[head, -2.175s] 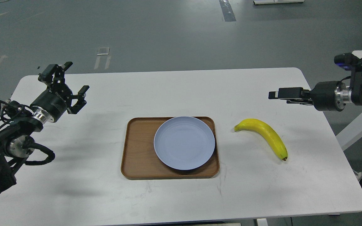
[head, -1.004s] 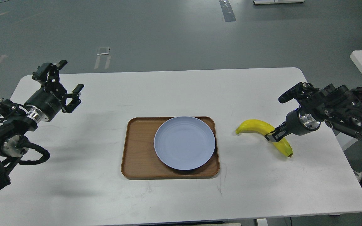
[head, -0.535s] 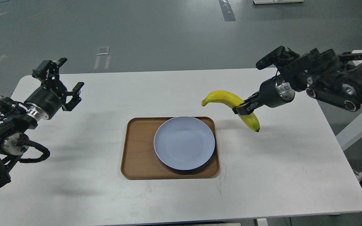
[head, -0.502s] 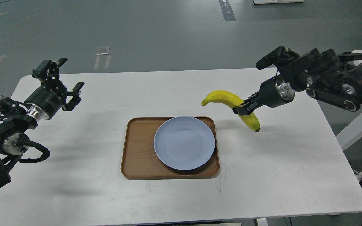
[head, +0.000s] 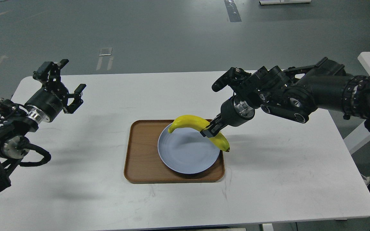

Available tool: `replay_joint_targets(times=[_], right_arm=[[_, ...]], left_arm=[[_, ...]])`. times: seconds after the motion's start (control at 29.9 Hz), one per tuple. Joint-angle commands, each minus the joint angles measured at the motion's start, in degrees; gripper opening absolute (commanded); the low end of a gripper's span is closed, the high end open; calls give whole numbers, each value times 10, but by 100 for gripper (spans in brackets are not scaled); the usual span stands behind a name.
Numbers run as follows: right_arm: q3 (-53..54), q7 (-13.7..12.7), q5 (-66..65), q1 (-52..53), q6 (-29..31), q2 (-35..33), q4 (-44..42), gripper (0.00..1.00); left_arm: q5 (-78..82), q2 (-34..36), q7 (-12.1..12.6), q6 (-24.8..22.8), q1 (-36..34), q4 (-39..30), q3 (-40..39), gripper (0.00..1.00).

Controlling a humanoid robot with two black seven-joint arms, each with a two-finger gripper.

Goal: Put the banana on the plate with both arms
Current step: 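Lower the banana onto the plate, open the right gripper, and withdraw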

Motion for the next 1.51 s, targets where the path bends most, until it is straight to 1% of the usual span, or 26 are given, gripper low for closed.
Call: replay_joint_targets(times=[0.0,0.03,0.07,0.1,0.17,0.2,0.33,0.37,0.47,0.54,0.57,0.7,0.8,0.84,0.9,0.94,1.0,1.04,1.1,1.3,1.37,1.47], right_arm=[[-1,0,1,-11,0,11,-18,1],[-1,0,1,-12,-1,13,-23,4],[0,0,2,-15,-3,15,-28,10],[0,0,2,-18,-6,17,-29,15],[1,0,4,-24,-11,22,-33,40],[0,0,8,-24,-11,22,-34,43],[0,0,18,-24,-11,22,-40,63],[1,0,19,-24,-11,22,-40,65],[7,0,23,-23,-10,19,-42,83],[7,0,46,-18,-8,14,-41,97],[7,0,55,-16,-8,11,-41,97],[28,0,108,3,-10,-42,-42,98],[98,0,166,-5,-11,-108,-40,98],[129,0,190,-19,-11,-141,-37,98],[183,0,231,-61,-11,-182,-36,98],[183,0,231,-62,-11,-182,-36,98],[272,0,293,-136,-11,-216,-37,98],[296,0,311,-157,-11,-222,-37,98],[382,0,379,-247,-11,-232,-35,98],[557,0,485,-400,-10,-222,-29,98],[584,0,498,-426,-9,-215,-26,98],[596,0,504,-448,-7,-211,-25,98]], left_arm=[[0,1,0,0,-1,0,-1,98],[0,2,0,0,-1,0,0,98],[0,2,0,0,-1,0,0,98],[0,1,0,0,-1,0,0,98],[0,3,0,0,-1,0,0,98],[0,3,0,0,-1,0,-1,98],[0,7,0,0,-1,0,-1,98],[0,7,0,0,-1,0,-1,98],[0,7,0,0,-1,0,-1,98],[0,8,0,0,-1,0,-1,98],[0,9,0,0,-1,0,-1,98],[0,10,0,0,-2,0,-1,98],[0,10,0,0,-5,0,1,98],[0,10,0,0,-5,0,2,98],[0,8,0,0,-5,0,2,98],[0,8,0,0,-5,0,2,98],[0,5,0,0,-3,0,2,98],[0,4,0,0,-3,0,2,98],[0,2,0,0,-2,0,2,98],[1,-14,0,0,-2,5,3,98],[1,-19,0,0,-2,7,3,98],[1,-24,0,0,-2,8,4,98]])
